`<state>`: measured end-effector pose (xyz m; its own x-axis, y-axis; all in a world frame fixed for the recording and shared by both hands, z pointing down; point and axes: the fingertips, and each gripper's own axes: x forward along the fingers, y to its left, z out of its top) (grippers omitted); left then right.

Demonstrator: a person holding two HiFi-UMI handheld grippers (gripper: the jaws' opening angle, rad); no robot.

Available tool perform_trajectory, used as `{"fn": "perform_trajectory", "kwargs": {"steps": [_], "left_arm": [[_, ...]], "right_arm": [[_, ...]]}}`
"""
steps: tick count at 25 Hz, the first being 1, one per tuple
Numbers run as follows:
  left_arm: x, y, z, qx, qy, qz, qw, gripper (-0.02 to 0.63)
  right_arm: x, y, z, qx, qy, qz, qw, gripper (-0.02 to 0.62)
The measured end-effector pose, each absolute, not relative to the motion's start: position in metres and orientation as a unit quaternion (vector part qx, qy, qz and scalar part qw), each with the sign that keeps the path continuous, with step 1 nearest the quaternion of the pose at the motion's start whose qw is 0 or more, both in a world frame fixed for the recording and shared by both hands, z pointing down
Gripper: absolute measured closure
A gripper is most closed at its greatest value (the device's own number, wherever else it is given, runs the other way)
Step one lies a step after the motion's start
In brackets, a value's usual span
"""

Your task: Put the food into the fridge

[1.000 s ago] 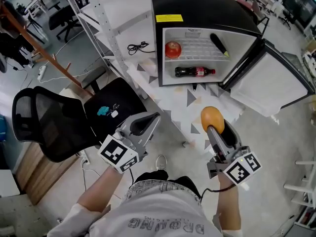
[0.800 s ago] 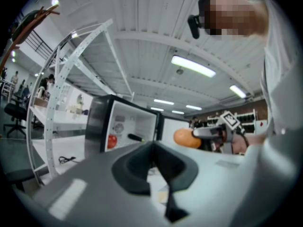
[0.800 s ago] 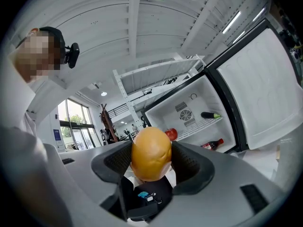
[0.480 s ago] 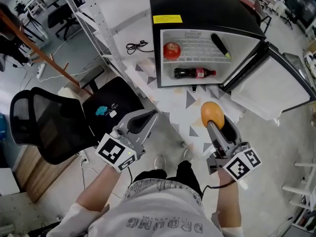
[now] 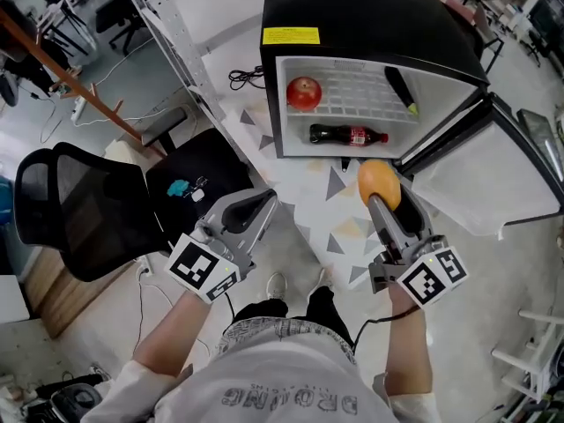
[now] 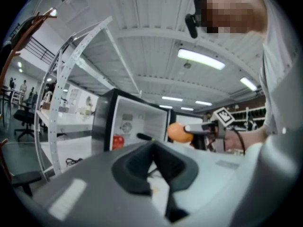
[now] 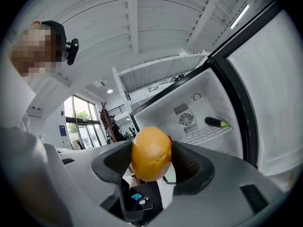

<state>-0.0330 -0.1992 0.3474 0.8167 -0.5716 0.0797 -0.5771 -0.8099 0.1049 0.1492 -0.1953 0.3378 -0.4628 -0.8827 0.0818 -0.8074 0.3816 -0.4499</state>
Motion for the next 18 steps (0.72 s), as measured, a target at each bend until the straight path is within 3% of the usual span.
{"fn": "perform_trajectory", "kwargs": {"steps": [18], "left_arm": [[0.037, -0.250, 0.342, 0.936, -0.351, 0.033, 0.025, 0.598]], "right_arm": [[0.203, -0.290, 0.334, -0.473, 0.860, -0.184, 0.049, 0.331]]}}
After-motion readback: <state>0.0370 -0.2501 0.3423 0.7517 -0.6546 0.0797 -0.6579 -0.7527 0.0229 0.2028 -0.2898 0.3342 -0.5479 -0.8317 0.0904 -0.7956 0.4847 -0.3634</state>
